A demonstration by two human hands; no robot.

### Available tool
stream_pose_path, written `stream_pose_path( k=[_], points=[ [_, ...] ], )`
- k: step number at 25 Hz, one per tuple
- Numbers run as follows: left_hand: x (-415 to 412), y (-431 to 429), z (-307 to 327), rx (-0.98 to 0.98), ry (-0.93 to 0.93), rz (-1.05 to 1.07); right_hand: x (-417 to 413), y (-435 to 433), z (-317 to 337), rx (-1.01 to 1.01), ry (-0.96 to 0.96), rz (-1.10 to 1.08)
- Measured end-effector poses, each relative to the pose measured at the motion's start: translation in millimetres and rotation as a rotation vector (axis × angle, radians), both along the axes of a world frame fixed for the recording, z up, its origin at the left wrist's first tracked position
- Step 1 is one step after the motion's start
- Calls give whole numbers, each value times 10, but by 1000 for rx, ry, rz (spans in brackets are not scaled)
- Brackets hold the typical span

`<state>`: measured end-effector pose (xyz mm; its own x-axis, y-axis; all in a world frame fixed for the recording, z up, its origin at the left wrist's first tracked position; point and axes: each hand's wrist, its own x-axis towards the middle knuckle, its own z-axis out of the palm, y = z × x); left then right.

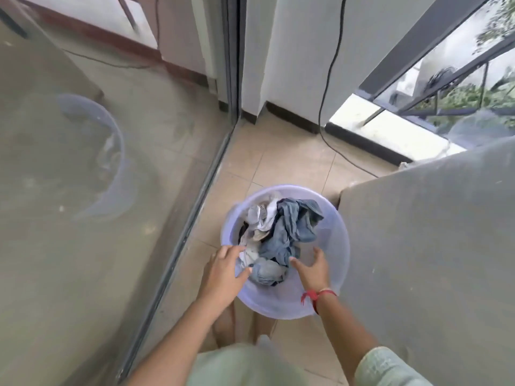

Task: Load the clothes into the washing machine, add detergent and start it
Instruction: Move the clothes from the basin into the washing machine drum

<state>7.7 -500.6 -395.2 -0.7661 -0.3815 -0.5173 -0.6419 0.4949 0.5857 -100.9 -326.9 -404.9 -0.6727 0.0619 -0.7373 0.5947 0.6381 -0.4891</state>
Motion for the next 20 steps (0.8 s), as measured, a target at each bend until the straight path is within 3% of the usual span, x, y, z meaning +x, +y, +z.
stream_pose_path(
  k=[4,7,10,14,20],
  points=[
    [-360,119,-710,-39,56,-158,-387,-85,-918,-153,-80,-223],
    [-398,215,-998,-14,55,-155,-434,-213,-1491,-283,-115,-281],
    [-349,270,-1047,9,69,-95,-407,-353,-1688,-148,47,-234],
    [-217,242,-788,17,59,-12,-373,-230,-1244,-39,168,-260],
    [-182,103,218,46,42,-28,-299,290,372,-43,263,-219]
  ],
)
